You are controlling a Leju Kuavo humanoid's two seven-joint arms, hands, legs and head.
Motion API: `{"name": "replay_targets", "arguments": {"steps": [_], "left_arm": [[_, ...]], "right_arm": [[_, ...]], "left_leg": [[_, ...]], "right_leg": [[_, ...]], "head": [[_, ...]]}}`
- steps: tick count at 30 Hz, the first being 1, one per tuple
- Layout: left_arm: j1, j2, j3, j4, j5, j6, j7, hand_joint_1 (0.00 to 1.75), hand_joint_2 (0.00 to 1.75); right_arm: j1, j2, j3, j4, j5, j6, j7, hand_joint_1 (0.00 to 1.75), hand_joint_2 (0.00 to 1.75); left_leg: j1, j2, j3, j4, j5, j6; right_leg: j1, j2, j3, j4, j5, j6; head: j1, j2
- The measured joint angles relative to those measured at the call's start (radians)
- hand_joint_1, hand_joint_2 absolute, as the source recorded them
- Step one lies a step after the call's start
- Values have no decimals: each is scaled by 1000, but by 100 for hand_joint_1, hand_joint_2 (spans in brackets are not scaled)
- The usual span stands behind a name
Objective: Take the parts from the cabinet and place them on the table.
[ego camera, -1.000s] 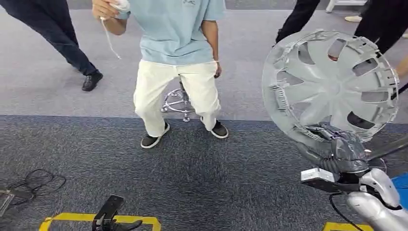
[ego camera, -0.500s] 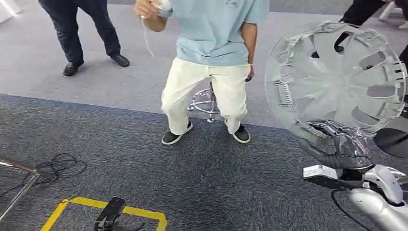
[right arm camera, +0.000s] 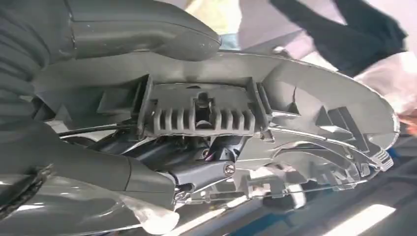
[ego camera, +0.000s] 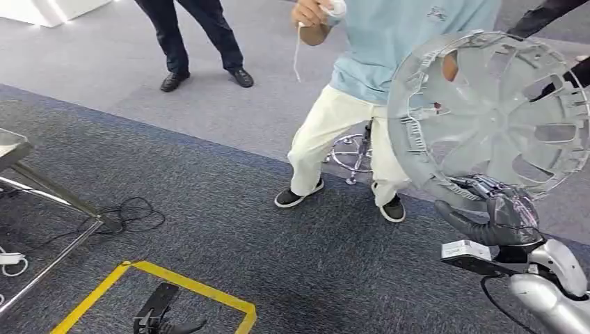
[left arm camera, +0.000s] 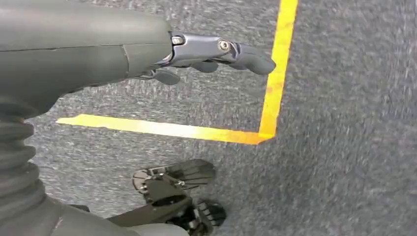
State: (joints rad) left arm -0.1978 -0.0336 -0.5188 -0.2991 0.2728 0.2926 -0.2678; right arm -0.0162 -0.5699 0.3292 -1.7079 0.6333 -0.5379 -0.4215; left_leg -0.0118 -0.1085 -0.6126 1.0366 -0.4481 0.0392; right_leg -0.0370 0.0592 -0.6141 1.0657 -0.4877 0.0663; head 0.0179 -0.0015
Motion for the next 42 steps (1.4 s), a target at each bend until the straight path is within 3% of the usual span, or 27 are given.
{"name": "replay_targets", "arguments": {"steps": [4,5,6,7,8,9,11,13,15,16,17,20,21,23,25,26,28,30,31,32,33,35,36,37,38,40,42], "left_arm": [[0,0,0,0,0,0,0,0,175],[-4,2,0,0,0,0,0,0,175],[5,3,0,0,0,0,1,0,175],[6,5,0,0,0,1,1,0,175],[2,5,0,0,0,1,1,0,175],[1,4,0,0,0,1,1,0,175],[4,3,0,0,0,1,1,0,175],[6,3,0,0,0,1,1,0,175],[5,4,0,0,0,1,1,0,175],[4,8,0,0,0,1,1,0,175],[1,6,-1,0,0,1,1,0,175],[3,7,0,0,0,2,1,0,175],[6,6,-1,0,0,1,1,0,175],[-2,6,0,0,0,2,0,0,175],[-4,2,0,0,0,1,0,0,175],[-3,2,0,0,0,1,0,0,175],[1,0,0,0,0,0,0,0,175],[1,-2,0,0,0,0,0,0,175],[0,-1,0,0,0,0,0,0,175],[-3,0,0,0,0,0,1,0,175],[-1,0,0,0,0,0,1,0,175],[7,1,0,0,0,2,6,0,175],[7,9,0,0,0,3,10,0,175],[6,3,0,0,0,4,11,0,175],[2,5,0,0,0,5,15,0,175],[1,4,0,0,0,6,18,0,175],[6,3,0,0,-1,8,18,0,175]], "right_arm": [[0,0,0,0,0,0,0,175,175],[2,0,2,0,0,0,-2,175,175],[-1,-2,2,-3,0,0,-1,175,175],[-1,-3,1,-3,0,0,1,175,175],[0,-3,0,-3,1,0,1,175,175],[0,-3,0,-3,1,0,1,175,175],[0,-3,0,-3,1,0,1,175,175],[0,-3,0,-3,1,0,1,175,175],[0,-3,0,-3,0,0,1,175,175],[0,-3,0,-3,1,0,1,175,175],[-1,-3,1,-3,1,0,0,175,175],[-2,-3,1,-3,1,0,-1,175,175],[0,-3,-1,-5,0,0,1,175,175],[-1,-4,-1,-5,0,0,1,175,175],[2,-5,0,-5,1,0,-1,175,175],[1,-5,0,-5,1,0,-1,175,175],[1,-5,0,-5,0,0,-1,175,175],[1,-5,0,-5,0,0,0,175,175],[1,-4,0,-5,0,0,0,175,175],[1,-5,1,-6,0,0,-2,175,175],[1,-6,1,-6,1,0,-1,175,175],[-1,-6,0,-6,-2,2,3,175,175],[1,-6,0,-6,-3,2,7,175,175],[5,-6,-2,-6,-5,2,8,175,175],[12,-6,-3,-7,-5,2,8,175,175],[25,-6,-7,-8,-3,0,3,175,175],[34,-6,-8,-8,-2,0,1,175,175]], "left_leg": [[0,-2,-1,0,0,-1],[-3,-15,-11,16,-4,-6],[2,-43,-19,8,5,-16],[-7,59,-43,63,-35,-32],[-4,88,-80,137,-73,-37],[0,98,-120,221,-109,-38],[2,101,-177,332,-135,-39],[0,103,-142,253,-67,-32],[-11,135,-56,76,23,-8],[-27,193,-33,40,14,10],[-35,200,-29,20,12,18],[-36,160,-26,1,7,21],[-19,148,-7,-20,15,20],[-16,122,-1,-25,17,25],[-14,95,0,-24,15,28],[-14,80,1,-23,14,28],[-10,52,7,-20,8,23],[-4,27,15,-9,-4,13],[-6,18,13,-4,-10,6],[-8,8,3,11,-13,2],[-7,-1,-2,5,-8,-2],[-5,-16,-3,1,-4,-9],[-9,-12,-5,7,-12,-14],[-14,45,-13,29,-28,-24],[-11,78,-41,85,-60,-32],[-2,100,-123,248,-129,-39],[2,101,-161,316,-131,-42]], "right_leg": [[-1,7,2,1,-5,1],[-3,27,21,-27,-16,-4],[6,-2,18,-16,-17,-21],[4,-39,29,-24,-17,-42],[7,-54,30,-24,-19,-45],[10,-67,32,-24,-22,-48],[13,-93,38,-24,-28,-50],[17,-121,50,-24,-37,-50],[22,-145,68,-25,-48,-49],[20,-156,71,-28,-53,-47],[27,-165,71,-27,-56,-40],[30,-211,87,-42,-61,-27],[24,-195,83,-40,-74,-23],[24,-85,41,61,-119,-20],[23,-61,-55,221,-177,-14],[23,-61,-92,269,-181,-13],[22,-61,-90,208,-101,-10],[13,-49,-19,26,14,-3],[9,-23,-1,-3,-1,0],[9,-13,19,-31,-8,-9],[12,-21,15,-22,-8,-21],[16,-34,16,-21,-8,-30],[6,-49,21,-29,-7,-37],[8,-57,27,-31,-9,-45],[9,-71,29,-32,-11,-51],[13,-96,32,-31,-17,-57],[15,-119,38,-31,-22,-58]], "head": [[0,0],[5,0],[4,0],[-7,0],[-6,0],[-6,0],[-6,0],[-7,0],[-7,0],[-3,0],[-6,0],[-6,0],[-2,0],[2,0],[6,0],[5,0],[6,0],[6,0],[5,0],[8,0],[9,0],[8,0],[10,0],[4,0],[-7,0],[-5,0],[-5,0]]}}
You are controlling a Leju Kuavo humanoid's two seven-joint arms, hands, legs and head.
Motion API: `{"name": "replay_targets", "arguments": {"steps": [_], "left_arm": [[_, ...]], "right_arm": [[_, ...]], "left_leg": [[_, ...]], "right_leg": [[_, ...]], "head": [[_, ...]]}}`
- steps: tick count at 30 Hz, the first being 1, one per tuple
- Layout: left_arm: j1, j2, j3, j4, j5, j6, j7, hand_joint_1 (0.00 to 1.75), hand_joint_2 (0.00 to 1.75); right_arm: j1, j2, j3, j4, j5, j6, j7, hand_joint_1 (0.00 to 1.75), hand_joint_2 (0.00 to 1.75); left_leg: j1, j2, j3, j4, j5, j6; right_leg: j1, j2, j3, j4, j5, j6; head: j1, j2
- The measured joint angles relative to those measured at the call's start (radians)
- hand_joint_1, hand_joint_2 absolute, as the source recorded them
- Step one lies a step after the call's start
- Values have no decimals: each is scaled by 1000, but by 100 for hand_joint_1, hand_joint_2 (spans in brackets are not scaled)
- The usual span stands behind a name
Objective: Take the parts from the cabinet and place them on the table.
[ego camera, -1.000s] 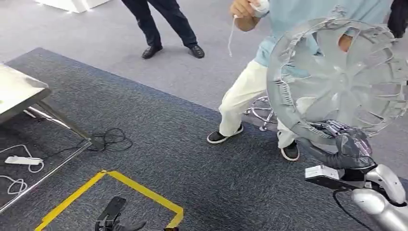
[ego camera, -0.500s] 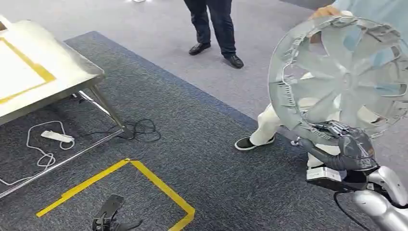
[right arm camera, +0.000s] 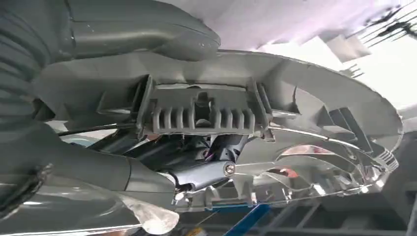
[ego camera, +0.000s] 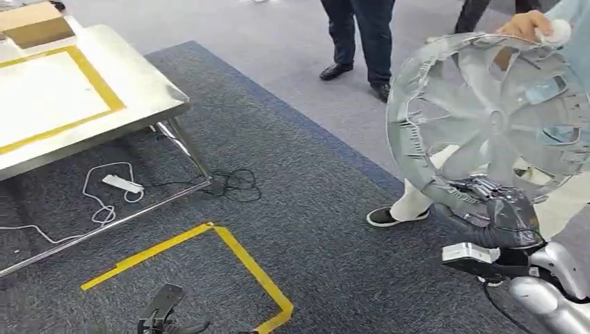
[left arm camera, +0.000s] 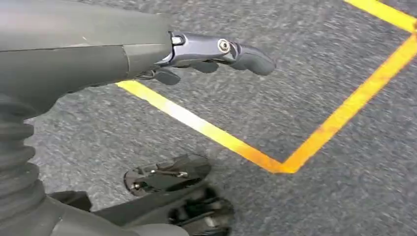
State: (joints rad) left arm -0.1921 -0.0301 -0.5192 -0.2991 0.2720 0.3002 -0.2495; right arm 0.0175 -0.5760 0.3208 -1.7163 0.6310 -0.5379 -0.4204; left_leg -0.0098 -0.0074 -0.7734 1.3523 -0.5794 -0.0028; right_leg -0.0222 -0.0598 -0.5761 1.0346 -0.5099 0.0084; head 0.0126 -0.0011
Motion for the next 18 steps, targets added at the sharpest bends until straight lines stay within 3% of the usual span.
{"name": "replay_targets", "arguments": {"steps": [1,3,4,5,6,8,9,10,11,12,14,15,16,18], "left_arm": [[1,0,0,0,0,1,1,0,175],[0,2,0,0,0,2,1,0,175],[-1,3,0,0,0,3,1,0,175],[-4,4,0,0,0,3,1,0,175],[-8,3,0,0,-1,3,1,0,175],[-4,4,0,0,-1,3,2,0,175],[-4,5,0,0,-1,3,2,0,175],[-1,3,0,0,-1,3,3,0,175],[-8,4,1,0,-2,5,4,0,175],[-12,3,1,0,-2,5,4,0,175],[-12,-1,1,0,0,5,4,0,175],[-10,-1,1,0,0,5,5,0,175],[-9,-2,2,0,0,5,6,0,175],[-11,-3,3,0,1,6,8,0,175]], "right_arm": [[4,0,-1,0,0,0,0,175,175],[8,0,-4,-2,0,0,0,175,175],[10,0,-7,-3,0,-1,0,175,175],[13,0,-8,-5,0,-2,-1,175,175],[17,0,-10,-5,0,-5,-1,175,175],[21,0,-11,-11,1,-5,-2,175,175],[22,0,-16,-17,1,-6,-2,175,175],[24,0,-19,-19,0,-6,1,175,175],[32,0,-24,-21,1,-11,0,175,175],[38,-1,-27,-22,3,-12,0,175,175],[51,0,-30,-25,4,-19,0,175,175],[54,0,-32,-26,5,-19,-1,175,175],[57,0,-34,-27,5,-20,-1,175,175],[60,0,-41,-27,4,-21,2,175,175]], "left_leg": [[0,1,17,-37,37,2],[-6,23,103,-215,135,20],[-19,76,137,-289,153,38],[-36,123,145,-299,135,49],[-35,112,146,-314,134,53],[-39,82,141,-314,133,55],[-32,65,153,-331,138,58],[-25,52,160,-341,146,57],[-19,37,162,-343,148,63],[-15,21,161,-342,148,66],[-14,-15,162,-342,147,68],[-13,-32,163,-341,146,68],[-11,-50,165,-340,145,66],[-3,-85,169,-329,137,54]], "right_leg": [[2,-13,6,0,-4,0],[7,-40,23,-1,-14,1],[7,-51,29,-3,-18,1],[14,-65,30,-3,-22,6],[14,-72,28,-4,-23,11],[14,-107,36,-11,-27,19],[16,-118,44,-13,-34,27],[10,-52,37,0,-44,32],[6,20,14,47,-71,32],[5,48,-23,120,-103,35],[2,59,-114,276,-156,43],[0,59,-137,300,-148,46],[-1,59,-138,277,-113,49],[-11,72,-80,120,-1,58]], "head": [[0,0],[0,0],[1,0],[2,0],[-3,0],[-3,0],[-1,0],[1,0],[4,0],[11,0],[12,0],[13,0],[12,0],[13,0]]}}
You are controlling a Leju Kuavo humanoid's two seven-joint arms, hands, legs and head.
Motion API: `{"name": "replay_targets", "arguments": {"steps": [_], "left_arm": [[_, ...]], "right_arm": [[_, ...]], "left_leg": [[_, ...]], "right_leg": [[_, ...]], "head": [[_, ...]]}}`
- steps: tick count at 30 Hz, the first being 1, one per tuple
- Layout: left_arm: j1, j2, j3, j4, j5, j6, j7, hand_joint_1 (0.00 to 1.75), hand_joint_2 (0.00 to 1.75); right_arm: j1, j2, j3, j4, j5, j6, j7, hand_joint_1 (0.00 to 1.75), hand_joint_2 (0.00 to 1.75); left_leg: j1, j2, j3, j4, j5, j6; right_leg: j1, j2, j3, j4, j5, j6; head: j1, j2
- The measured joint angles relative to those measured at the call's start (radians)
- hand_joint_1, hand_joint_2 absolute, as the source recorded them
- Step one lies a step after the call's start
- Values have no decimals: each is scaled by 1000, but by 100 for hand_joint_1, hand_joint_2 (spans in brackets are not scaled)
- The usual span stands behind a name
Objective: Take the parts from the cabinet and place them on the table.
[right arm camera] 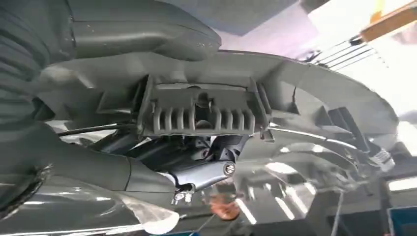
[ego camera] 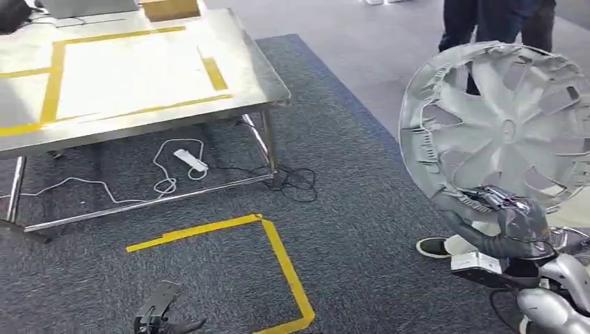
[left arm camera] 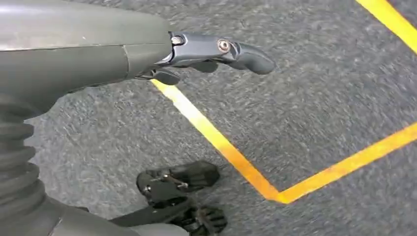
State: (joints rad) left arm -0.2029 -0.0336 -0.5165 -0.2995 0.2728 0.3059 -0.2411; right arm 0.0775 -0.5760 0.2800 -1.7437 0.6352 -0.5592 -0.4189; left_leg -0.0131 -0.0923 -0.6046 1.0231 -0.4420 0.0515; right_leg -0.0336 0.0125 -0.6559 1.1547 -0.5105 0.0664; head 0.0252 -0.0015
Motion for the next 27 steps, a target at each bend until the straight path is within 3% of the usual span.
{"name": "replay_targets", "arguments": {"steps": [1,2,3,6,7,8,9,10,11,12,13,14,15,16,17,18,21,22,23,24,25,27], "left_arm": [[-1,0,0,0,0,0,1,0,175],[-3,1,1,0,0,1,2,0,175],[-5,0,1,0,0,2,5,0,175],[0,3,2,0,1,5,8,0,175],[-1,9,3,0,1,5,9,0,175],[-4,3,3,0,0,5,9,0,175],[-9,3,3,0,0,5,9,0,175],[-12,2,3,0,0,5,9,0,175],[-13,1,3,0,0,5,9,0,175],[-12,1,3,0,0,4,10,0,175],[-11,1,4,0,0,1,11,0,175],[-10,1,5,0,0,-1,14,0,175],[-11,2,7,0,0,-3,15,0,175],[-12,3,8,0,-1,-5,16,0,175],[-14,6,9,0,-2,-5,16,0,175],[-16,5,9,0,-3,-5,18,0,175],[-10,8,9,0,-11,-6,19,0,175],[-10,8,9,0,-12,-6,20,0,175],[-8,8,9,0,-13,-6,21,0,175],[-12,10,10,0,-15,-6,23,0,175],[-14,10,10,0,-15,-6,23,0,175],[-13,8,10,0,-15,-6,23,0,175]], "right_arm": [[1,0,-2,0,0,0,0,175,175],[1,2,-2,0,0,0,0,175,175],[5,2,-5,-3,2,-6,-3,175,175],[4,3,-10,-9,6,-13,-3,175,175],[2,4,-11,-10,6,-13,-3,175,175],[2,4,-14,-13,6,-13,-2,175,175],[2,4,-16,-17,7,-13,-2,175,175],[0,4,-19,-17,9,-13,-3,175,175],[-1,4,-20,-18,10,-13,-4,175,175],[-1,4,-20,-18,11,-13,-4,175,175],[-1,4,-21,-18,12,-13,-4,175,175],[-2,4,-21,-18,14,-13,-3,175,175],[-2,4,-21,-19,15,-11,-3,175,175],[-3,4,-21,-20,15,-11,-2,175,175],[-5,4,-21,-20,16,-11,-2,175,175],[-8,5,-22,-20,17,-11,-2,175,175],[-17,9,-20,-20,20,-11,-3,175,175],[-18,10,-20,-20,20,-12,-2,175,175],[-20,10,-20,-19,20,-12,0,175,175],[-21,11,-20,-19,20,-12,-1,175,175],[-20,11,-20,-19,20,-12,-1,175,175],[-19,13,-18,-19,20,-12,-2,175,175]], "left_leg": [[2,-13,-2,9,-6,-7],[-1,-27,-12,19,-10,-14],[0,-41,-24,30,-11,-18],[5,-77,-32,21,-1,-33],[5,-60,-34,28,-9,-37],[-4,10,-45,56,-27,-45],[-2,53,-76,118,-60,-52],[3,76,-117,202,-97,-56],[7,85,-158,283,-125,-58],[9,87,-183,329,-131,-58],[10,87,-183,324,-114,-57],[10,88,-162,281,-79,-54],[9,92,-123,200,-31,-48],[4,108,-77,107,12,-38],[-9,158,-45,46,13,-23],[-16,164,-38,31,3,-20],[-17,134,-40,24,1,-12],[-11,125,-32,10,6,-6],[-5,117,-23,0,10,-3],[-2,109,-22,-1,10,2],[-2,100,-22,-1,9,5],[-3,79,-20,-1,6,8]], "right_leg": [[-9,31,30,-78,38,6],[-18,99,38,-94,13,10],[-19,97,52,-107,10,-4],[-12,59,52,-104,11,-22],[-19,42,58,-109,12,-31],[-17,30,63,-110,8,-40],[-14,14,67,-110,5,-45],[-10,-2,71,-110,3,-48],[-8,-18,73,-110,-1,-49],[-7,-33,77,-110,-4,-50],[-5,-47,82,-110,-8,-50],[-3,-61,87,-110,-12,-49],[-1,-75,95,-110,-16,-48],[1,-88,103,-111,-22,-47],[2,-100,109,-113,-27,-44],[11,-107,109,-113,-31,-37],[11,-141,124,-131,-33,-23],[12,-145,132,-134,-37,-17],[7,-96,121,-121,-50,-15],[4,-47,97,-73,-77,-16],[4,-24,53,10,-112,-13],[5,-14,-43,166,-157,-8]], "head": [[0,0],[3,0],[0,0],[0,0],[2,0],[-7,0],[-14,0],[-12,0],[-13,0],[-13,0],[-13,0],[-13,0],[-13,0],[-13,0],[-12,0],[-14,0],[-13,0],[-11,0],[-8,0],[-8,0],[-2,0],[-1,0]]}}
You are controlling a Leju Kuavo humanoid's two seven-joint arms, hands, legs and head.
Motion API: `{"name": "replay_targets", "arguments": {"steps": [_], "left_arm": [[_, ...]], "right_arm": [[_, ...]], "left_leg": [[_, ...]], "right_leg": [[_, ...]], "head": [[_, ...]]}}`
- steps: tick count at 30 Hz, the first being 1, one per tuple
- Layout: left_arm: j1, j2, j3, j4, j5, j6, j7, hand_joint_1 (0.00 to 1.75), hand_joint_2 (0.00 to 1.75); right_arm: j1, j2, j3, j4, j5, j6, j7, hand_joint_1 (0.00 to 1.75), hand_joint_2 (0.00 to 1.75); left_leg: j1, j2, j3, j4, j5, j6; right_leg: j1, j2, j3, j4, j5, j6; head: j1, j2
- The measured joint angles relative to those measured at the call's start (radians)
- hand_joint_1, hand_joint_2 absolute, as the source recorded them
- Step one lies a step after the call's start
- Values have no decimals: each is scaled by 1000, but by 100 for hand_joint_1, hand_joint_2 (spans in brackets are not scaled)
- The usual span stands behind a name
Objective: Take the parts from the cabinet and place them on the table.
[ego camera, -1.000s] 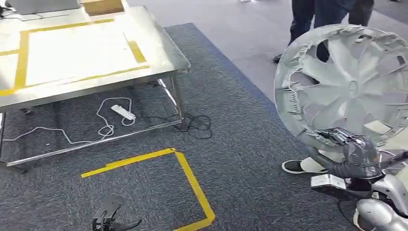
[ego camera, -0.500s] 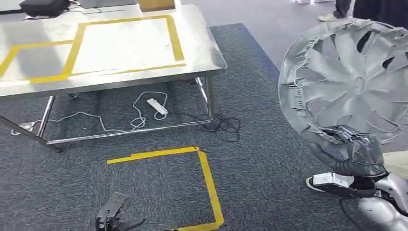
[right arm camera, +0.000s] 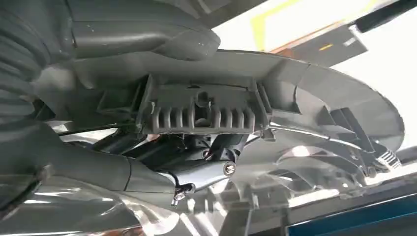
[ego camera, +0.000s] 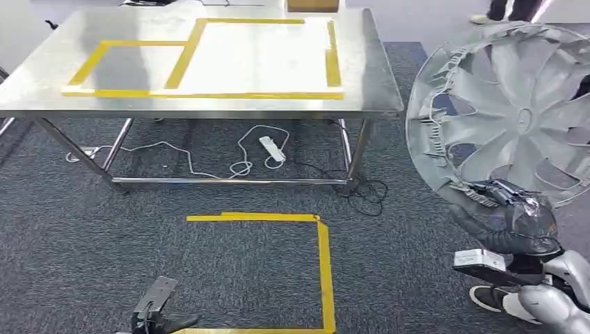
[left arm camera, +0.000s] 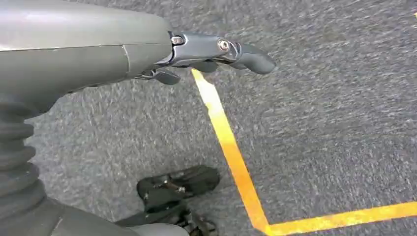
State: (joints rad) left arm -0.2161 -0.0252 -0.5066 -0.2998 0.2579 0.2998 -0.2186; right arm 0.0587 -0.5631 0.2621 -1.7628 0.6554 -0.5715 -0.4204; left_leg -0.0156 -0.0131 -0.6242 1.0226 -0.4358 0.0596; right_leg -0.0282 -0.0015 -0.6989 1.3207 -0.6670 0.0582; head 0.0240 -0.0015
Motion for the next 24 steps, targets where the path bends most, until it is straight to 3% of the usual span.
{"name": "replay_targets", "arguments": {"steps": [1,2,4,5,6,10,12,13,15,16,17,18,20,21,22,24], "left_arm": [[2,0,0,0,0,-2,0,0,175],[3,0,0,0,0,-2,0,0,175],[3,-2,0,0,0,-2,0,0,175],[2,-2,0,0,0,-2,0,0,175],[1,-1,0,0,0,-2,0,0,175],[8,2,0,0,-4,-2,1,0,175],[7,4,0,0,-7,-2,3,0,175],[5,3,0,0,-8,-2,3,0,175],[6,3,0,0,-10,-2,3,0,175],[8,3,0,0,-10,-2,3,0,175],[10,3,0,0,-11,-2,3,0,175],[11,3,0,0,-11,-2,3,0,175],[10,4,0,0,-13,-2,3,0,175],[9,5,0,0,-14,-2,3,0,175],[8,4,0,0,-14,-2,2,0,175],[11,6,0,0,-17,-4,2,0,175]], "right_arm": [[0,1,1,0,0,0,0,175,175],[1,2,2,1,0,0,0,175,175],[0,2,2,1,0,0,1,175,175],[0,2,2,1,0,0,1,175,175],[-1,2,3,2,0,0,0,175,175],[-5,4,3,3,0,-1,0,175,175],[-5,5,3,3,-2,-1,-1,175,175],[-5,5,4,4,-2,-1,-2,175,175],[-6,6,6,5,-3,0,-4,175,175],[-5,6,8,5,-3,-1,-4,175,175],[-5,6,11,6,-3,-1,-4,175,175],[-5,6,12,6,-3,-1,-4,175,175],[-5,7,12,6,-5,-1,-4,175,175],[-6,7,12,7,-6,-1,-5,175,175],[-9,7,12,8,-10,0,-9,175,175],[-9,8,13,8,-21,0,-21,175,175]], "left_leg": [[0,-12,3,0,-2,1],[0,-22,8,0,-5,0],[3,-45,19,3,-13,-6],[3,-53,22,7,-18,-11],[-3,-62,17,14,-23,-18],[3,-85,10,15,-24,-36],[0,-29,-3,49,-49,-51],[4,-7,-38,123,-91,-58],[11,4,-120,286,-155,-65],[14,4,-145,331,-160,-67],[15,5,-143,320,-138,-68],[15,6,-122,270,-98,-65],[13,18,-37,88,0,-53],[8,31,-10,38,2,-47],[3,30,-6,21,-4,-42],[0,26,-8,20,-10,-36]], "right_leg": [[0,0,-26,20,16,1],[0,0,-24,-8,54,0],[-3,4,33,-168,166,-1],[-7,23,65,-255,206,0],[-7,44,81,-272,185,-1],[-5,25,95,-284,180,-26],[-9,11,103,-289,179,-38],[-8,2,106,-289,176,-43],[-7,-13,111,-289,170,-46],[-7,-19,114,-289,168,-45],[-7,-25,119,-289,164,-45],[-7,-31,124,-289,160,-43],[-6,-44,141,-289,150,-39],[-7,-46,144,-291,147,-36],[0,-49,141,-289,145,-29],[-1,-57,143,-298,145,-18]], "head": [[1,0],[0,0],[1,0],[2,0],[2,0],[0,0],[-4,0],[-6,0],[-6,0],[-6,0],[-6,0],[-7,0],[-6,0],[-5,0],[-5,0],[-4,0]]}}
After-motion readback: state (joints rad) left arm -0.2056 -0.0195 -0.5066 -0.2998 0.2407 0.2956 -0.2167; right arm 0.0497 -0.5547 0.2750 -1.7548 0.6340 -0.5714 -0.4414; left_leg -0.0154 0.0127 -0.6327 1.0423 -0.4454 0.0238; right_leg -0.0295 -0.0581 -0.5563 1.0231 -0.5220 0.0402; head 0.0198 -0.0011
